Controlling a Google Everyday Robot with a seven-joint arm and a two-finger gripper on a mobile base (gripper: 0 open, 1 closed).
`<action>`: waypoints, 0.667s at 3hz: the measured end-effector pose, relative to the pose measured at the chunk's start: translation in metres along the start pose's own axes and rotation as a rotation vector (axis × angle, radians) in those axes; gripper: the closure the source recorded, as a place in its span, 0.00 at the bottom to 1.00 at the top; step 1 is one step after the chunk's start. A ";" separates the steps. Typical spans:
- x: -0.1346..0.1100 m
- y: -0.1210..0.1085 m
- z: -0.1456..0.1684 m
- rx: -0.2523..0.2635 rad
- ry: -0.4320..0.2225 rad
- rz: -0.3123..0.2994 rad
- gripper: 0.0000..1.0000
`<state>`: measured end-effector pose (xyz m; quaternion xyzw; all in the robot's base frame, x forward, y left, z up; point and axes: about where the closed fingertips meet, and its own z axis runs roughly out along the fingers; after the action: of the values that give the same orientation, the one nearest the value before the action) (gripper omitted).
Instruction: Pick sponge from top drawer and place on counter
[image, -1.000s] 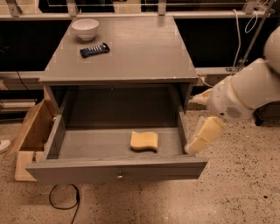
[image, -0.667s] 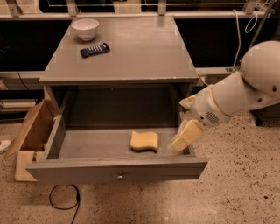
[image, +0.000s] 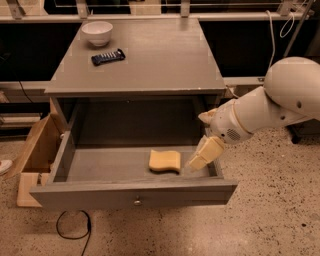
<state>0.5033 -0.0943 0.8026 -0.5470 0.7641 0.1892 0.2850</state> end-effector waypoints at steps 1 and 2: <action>0.002 -0.047 0.055 0.045 0.004 -0.039 0.00; 0.002 -0.076 0.087 0.106 0.014 -0.073 0.00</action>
Offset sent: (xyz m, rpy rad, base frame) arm 0.1342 0.0344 -0.0914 -0.0936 -0.1922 -0.0345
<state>0.5949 -0.0684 0.7367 -0.5601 0.7544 0.1341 0.3148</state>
